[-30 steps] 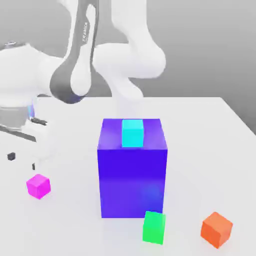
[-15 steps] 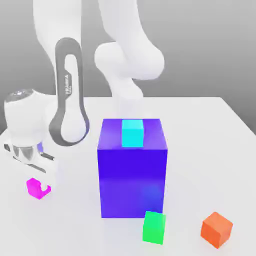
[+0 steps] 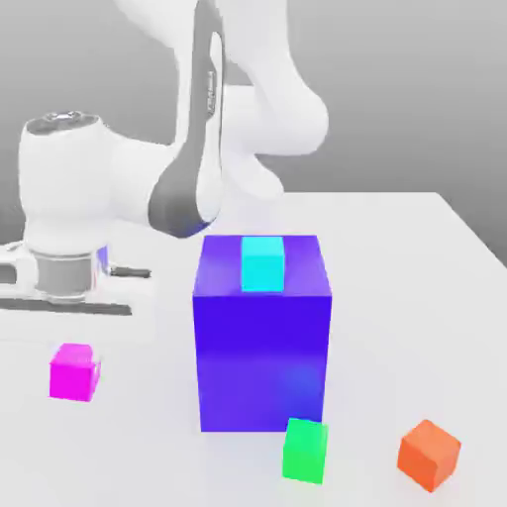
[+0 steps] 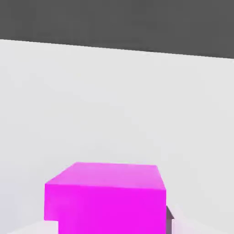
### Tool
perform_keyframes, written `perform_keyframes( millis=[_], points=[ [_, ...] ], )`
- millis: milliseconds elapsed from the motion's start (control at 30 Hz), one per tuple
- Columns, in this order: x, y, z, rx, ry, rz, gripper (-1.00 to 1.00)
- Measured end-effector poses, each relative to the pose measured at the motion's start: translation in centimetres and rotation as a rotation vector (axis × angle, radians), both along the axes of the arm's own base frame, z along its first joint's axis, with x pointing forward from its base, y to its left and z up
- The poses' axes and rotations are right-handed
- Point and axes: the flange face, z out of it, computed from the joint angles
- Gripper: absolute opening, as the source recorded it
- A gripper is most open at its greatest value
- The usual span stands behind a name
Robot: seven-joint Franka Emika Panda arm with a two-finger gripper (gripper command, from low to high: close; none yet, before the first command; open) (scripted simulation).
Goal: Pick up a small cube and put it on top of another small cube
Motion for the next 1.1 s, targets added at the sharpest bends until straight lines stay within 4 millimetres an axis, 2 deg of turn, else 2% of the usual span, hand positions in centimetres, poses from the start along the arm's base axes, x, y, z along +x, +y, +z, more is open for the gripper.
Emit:
perform_keyframes(
  millis=[200, 367, 533, 667, 700, 733, 767, 833, 867, 933, 1100],
  points=[
    [6.6, 10.1, 5.3, -0.136, -0.076, 0.546, -1.00],
    [9.6, 20.1, 10.0, -0.274, -0.149, 0.985, -1.00],
    [10.2, 30.7, 15.0, -0.438, -0.232, 1.404, -1.00],
    [7.6, 37.9, 15.9, -0.488, -0.246, 1.669, -1.00],
    [7.2, 38.4, 15.8, -0.492, -0.241, 1.705, -1.00],
    [7.2, 37.8, 15.7, -0.497, -0.230, 1.717, -1.00],
    [7.8, 35.8, 15.6, -0.503, -0.209, 1.709, -1.00],
    [9.1, 30.4, 15.2, -0.515, -0.155, 1.681, -1.00],
    [9.0, 29.7, 15.0, -0.518, -0.139, 1.701, -1.00],
    [8.3, 30.9, 14.6, -0.523, -0.122, 1.786, -1.00],
    [7.3, 30.2, 13.3, -0.530, -0.060, 1.931, -1.00]
  ],
)
